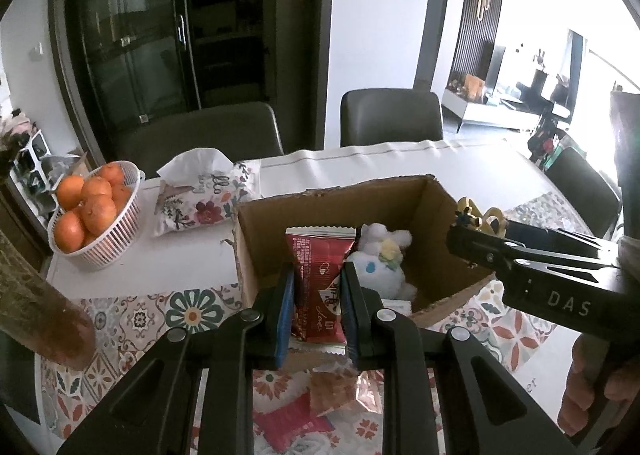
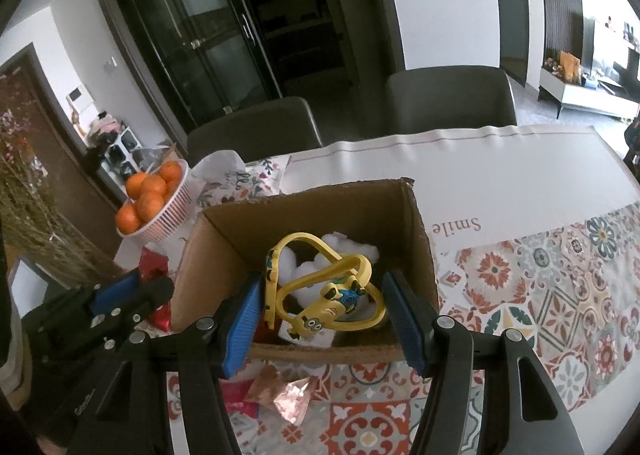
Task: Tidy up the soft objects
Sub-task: 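Lower both items into the box and open both tools, then move both tools back toward the red wrapper and biscuit packet, then grasp the red wrapper with the left tool while the right tool grasps the biscuit packet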
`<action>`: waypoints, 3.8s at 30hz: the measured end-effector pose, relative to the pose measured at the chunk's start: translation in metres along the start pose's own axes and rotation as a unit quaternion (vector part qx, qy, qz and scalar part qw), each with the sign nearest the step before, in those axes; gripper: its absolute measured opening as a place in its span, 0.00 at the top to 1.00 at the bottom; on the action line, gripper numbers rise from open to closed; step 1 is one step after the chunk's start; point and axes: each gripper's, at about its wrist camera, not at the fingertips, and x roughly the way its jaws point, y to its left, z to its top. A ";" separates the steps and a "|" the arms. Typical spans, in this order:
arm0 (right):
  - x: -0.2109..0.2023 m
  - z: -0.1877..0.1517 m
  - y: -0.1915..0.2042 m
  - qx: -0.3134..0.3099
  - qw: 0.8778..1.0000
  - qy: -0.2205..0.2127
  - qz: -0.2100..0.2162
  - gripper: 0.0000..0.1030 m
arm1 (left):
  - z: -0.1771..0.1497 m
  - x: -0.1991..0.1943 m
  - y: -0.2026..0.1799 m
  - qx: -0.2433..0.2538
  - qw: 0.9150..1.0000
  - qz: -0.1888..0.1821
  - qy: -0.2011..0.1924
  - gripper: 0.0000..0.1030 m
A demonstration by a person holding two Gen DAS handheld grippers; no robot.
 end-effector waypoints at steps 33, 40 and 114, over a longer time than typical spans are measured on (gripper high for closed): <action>-0.012 -0.012 0.023 -0.025 1.000 -0.005 -0.001 0.30 | -0.013 -0.008 0.010 0.019 1.000 0.013 0.014 0.63; -0.027 -0.029 0.036 -0.039 0.999 -0.008 0.005 0.30 | -0.029 -0.031 0.011 0.029 0.999 0.010 0.009 0.61; 0.141 -0.128 0.081 -0.307 0.920 0.243 0.028 0.30 | -0.157 0.096 0.014 0.180 0.945 -0.059 0.266 0.54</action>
